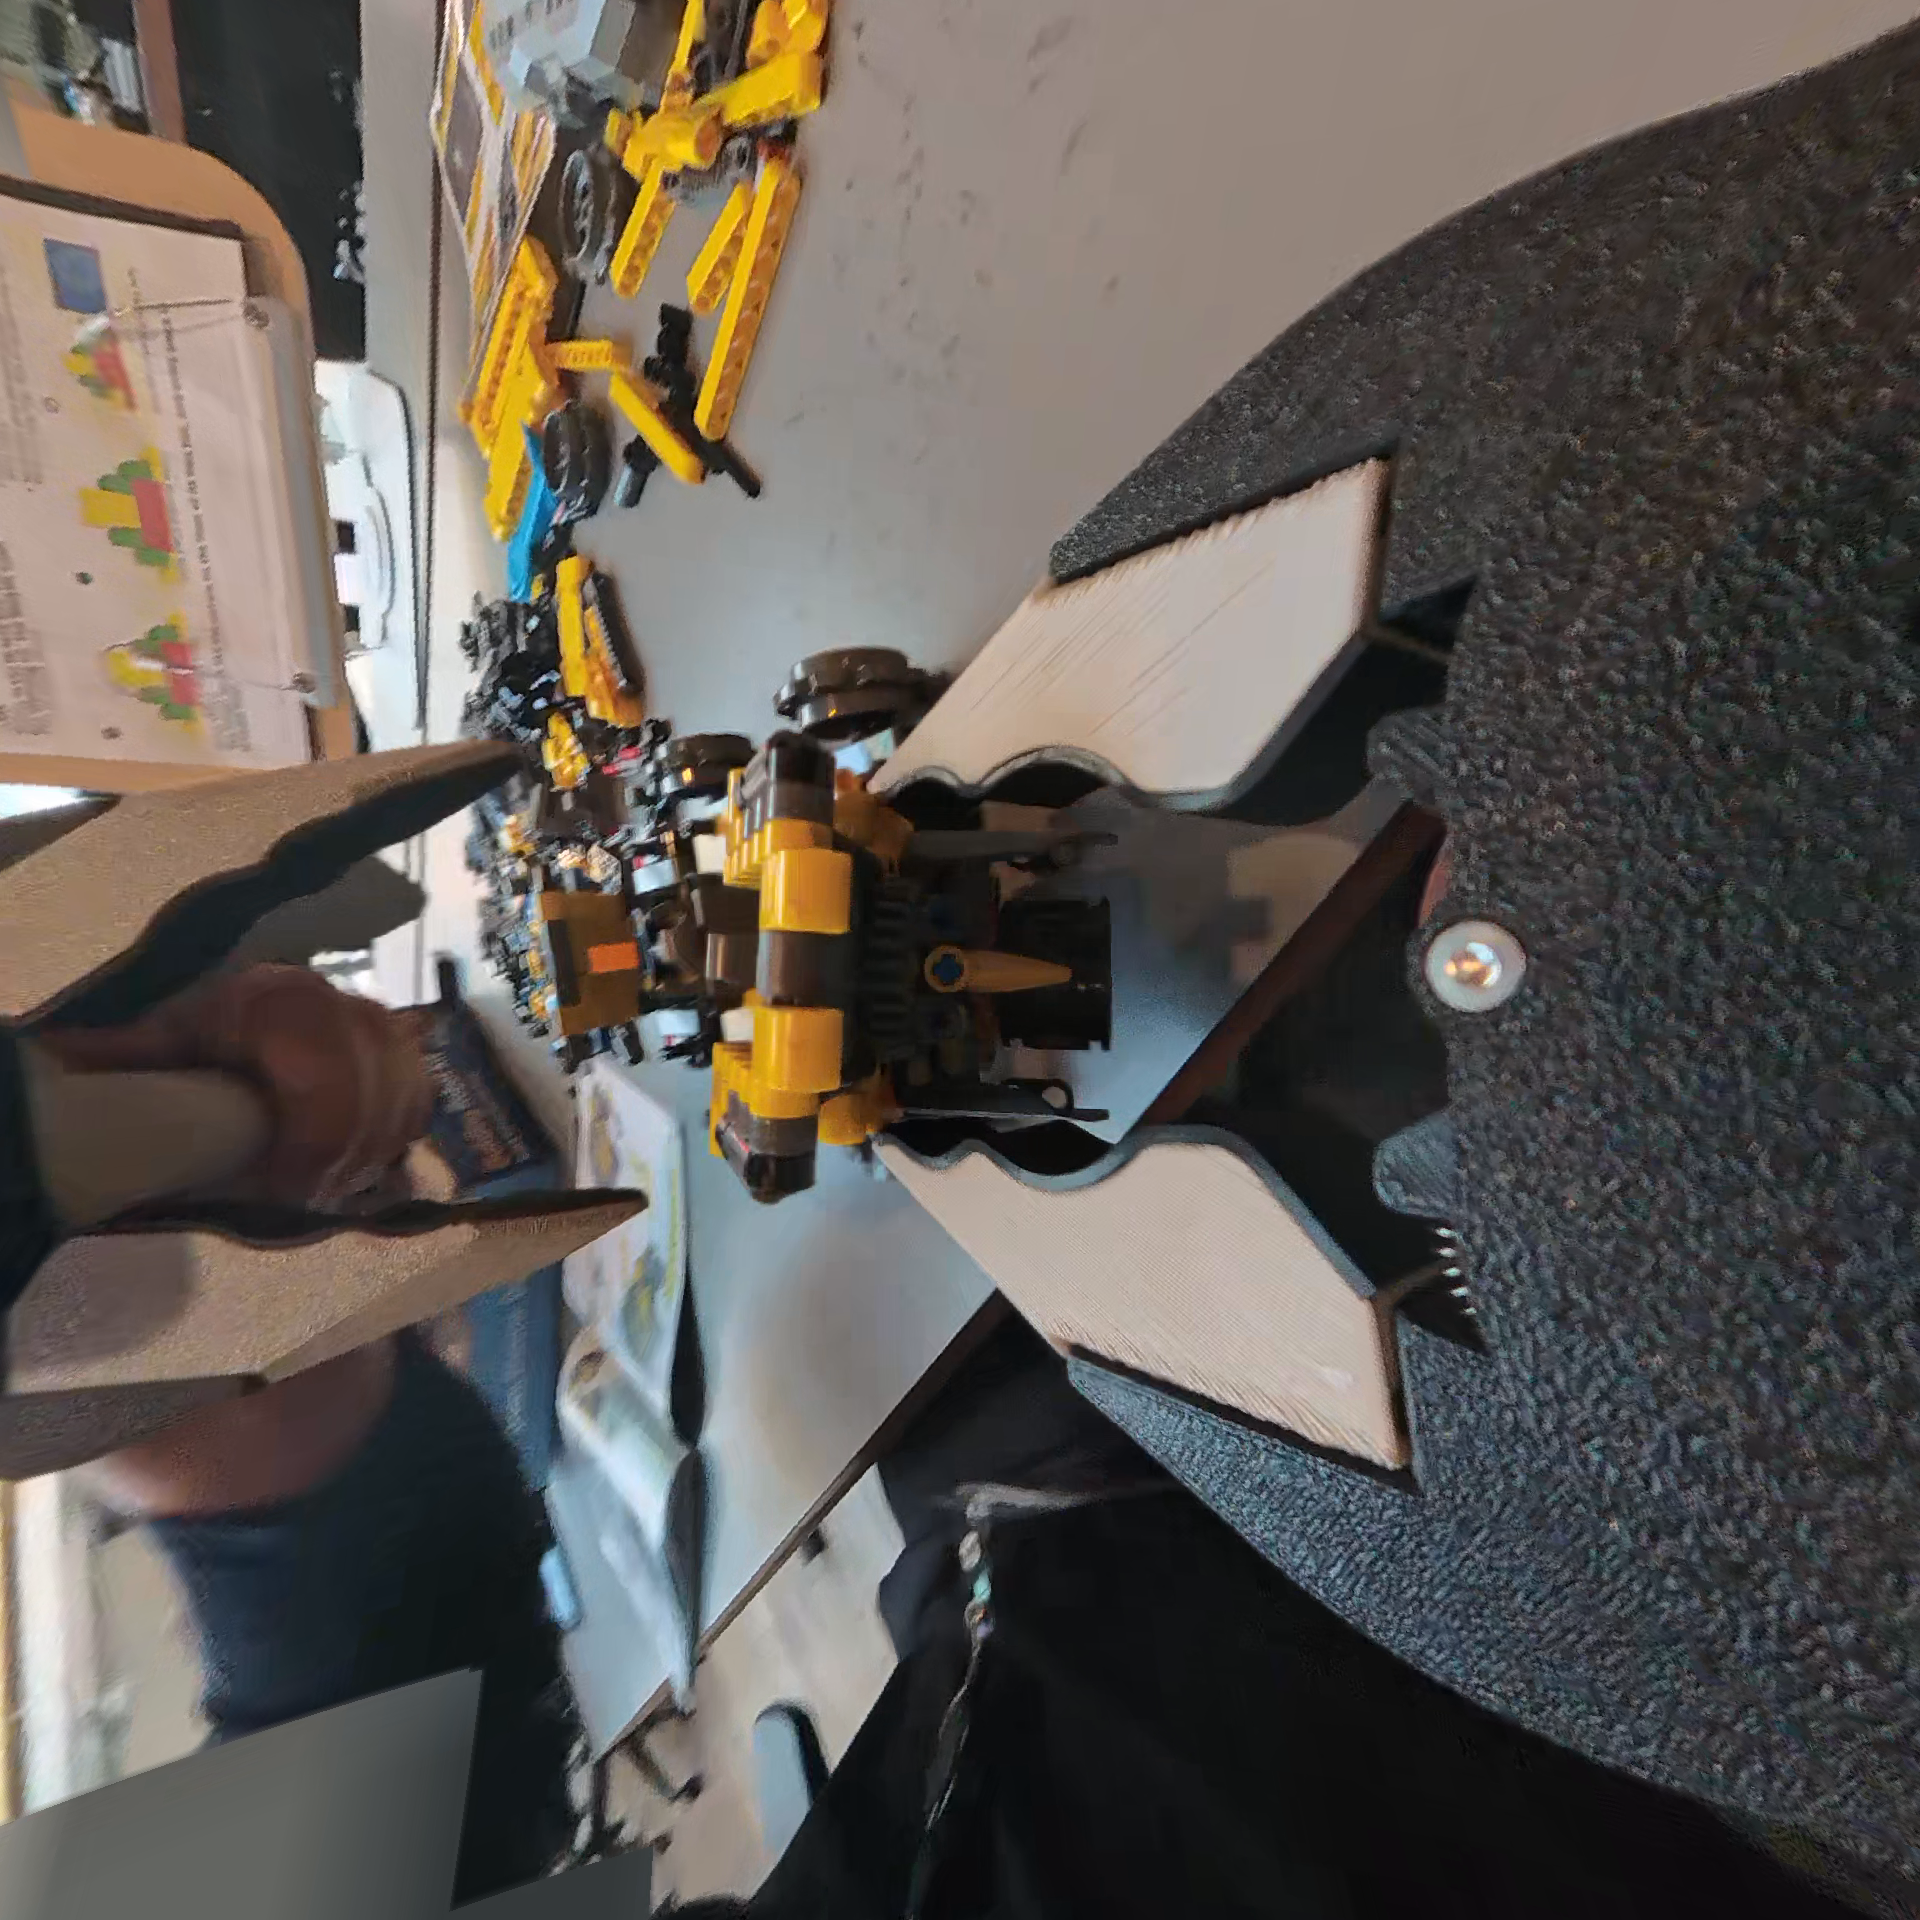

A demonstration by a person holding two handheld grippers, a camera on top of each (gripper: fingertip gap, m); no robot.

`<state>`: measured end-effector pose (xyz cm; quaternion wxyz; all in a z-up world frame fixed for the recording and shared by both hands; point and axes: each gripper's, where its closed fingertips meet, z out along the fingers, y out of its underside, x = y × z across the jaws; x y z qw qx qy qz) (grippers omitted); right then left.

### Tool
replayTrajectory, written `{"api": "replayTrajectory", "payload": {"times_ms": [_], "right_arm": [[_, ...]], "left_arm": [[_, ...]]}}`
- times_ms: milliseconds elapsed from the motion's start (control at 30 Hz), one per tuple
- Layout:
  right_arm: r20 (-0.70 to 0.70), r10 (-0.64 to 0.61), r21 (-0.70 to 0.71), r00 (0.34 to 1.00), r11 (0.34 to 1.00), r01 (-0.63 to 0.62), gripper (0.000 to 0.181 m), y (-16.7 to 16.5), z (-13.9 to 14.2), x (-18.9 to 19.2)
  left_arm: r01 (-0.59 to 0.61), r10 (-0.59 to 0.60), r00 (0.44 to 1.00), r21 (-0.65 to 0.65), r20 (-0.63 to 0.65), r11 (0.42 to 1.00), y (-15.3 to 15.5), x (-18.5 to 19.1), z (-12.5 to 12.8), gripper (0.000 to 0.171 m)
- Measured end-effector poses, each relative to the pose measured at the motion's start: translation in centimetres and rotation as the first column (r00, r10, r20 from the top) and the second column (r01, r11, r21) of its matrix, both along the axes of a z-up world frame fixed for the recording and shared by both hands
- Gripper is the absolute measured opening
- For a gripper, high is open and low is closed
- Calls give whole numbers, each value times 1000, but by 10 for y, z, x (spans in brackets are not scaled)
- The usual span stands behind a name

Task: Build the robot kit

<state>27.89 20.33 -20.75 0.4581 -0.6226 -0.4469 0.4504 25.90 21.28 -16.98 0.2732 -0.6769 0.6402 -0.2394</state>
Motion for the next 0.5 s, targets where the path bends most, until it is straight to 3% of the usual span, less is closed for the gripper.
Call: {"api": "replayTrajectory", "payload": {"times_ms": [133, 267, 400, 500], "right_arm": [[162, -12, 43, 987, 999, 5, 59, 4, -10, 7], [261, 26, 42, 965, 998, -39, 59, 4, -22, 6], [300, 75, 22, 951, 996, -85, 59, 3, -29, 0], [294, 100, 3, 951, 994, -106, 59, 4, -32, -5]], "left_arm": [[78, -61, 971, 62, -231, 995, 2, -34, -34, 84], [166, -122, 906, 75, -406, 983, 5, -49, -65, 91], [205, -145, 869, 78, -474, 976, 10, -50, -85, 93], [179, -146, 880, 31, -452, 983, 9, -46, -92, 95]]}}
